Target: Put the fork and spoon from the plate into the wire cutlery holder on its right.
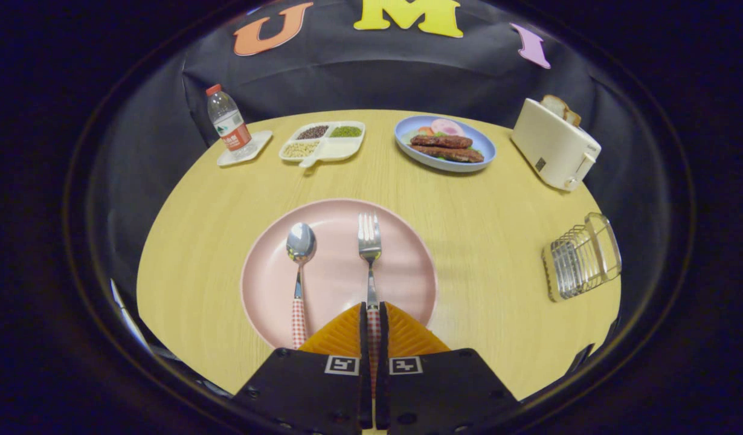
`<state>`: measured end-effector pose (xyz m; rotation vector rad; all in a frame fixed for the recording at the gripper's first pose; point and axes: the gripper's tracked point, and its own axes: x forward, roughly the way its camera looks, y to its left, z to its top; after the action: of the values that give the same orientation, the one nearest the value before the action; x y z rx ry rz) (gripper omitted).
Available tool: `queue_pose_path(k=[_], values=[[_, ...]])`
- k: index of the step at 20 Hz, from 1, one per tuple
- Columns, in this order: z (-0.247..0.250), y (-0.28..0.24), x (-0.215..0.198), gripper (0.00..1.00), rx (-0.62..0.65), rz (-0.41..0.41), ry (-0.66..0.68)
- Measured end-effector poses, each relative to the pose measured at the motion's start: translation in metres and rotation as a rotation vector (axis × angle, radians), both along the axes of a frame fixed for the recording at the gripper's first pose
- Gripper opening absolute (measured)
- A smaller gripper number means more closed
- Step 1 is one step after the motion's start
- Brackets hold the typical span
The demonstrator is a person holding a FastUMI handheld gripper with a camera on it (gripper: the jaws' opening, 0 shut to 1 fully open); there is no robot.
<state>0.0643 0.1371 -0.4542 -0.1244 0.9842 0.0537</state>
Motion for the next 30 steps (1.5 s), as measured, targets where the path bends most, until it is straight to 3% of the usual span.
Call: queue_pose_path(k=[12, 18, 23, 30], values=[[0.127, -0.106, -0.009, 0.03, -0.002, 0.023, -0.109], [0.157, -0.175, -0.01, 0.03, -0.022, -0.007, -0.115], [0.175, -0.215, -0.008, 0.03, -0.051, -0.003, -0.068], [0.175, -0.255, -0.014, 0.03, -0.008, -0.067, 0.151]])
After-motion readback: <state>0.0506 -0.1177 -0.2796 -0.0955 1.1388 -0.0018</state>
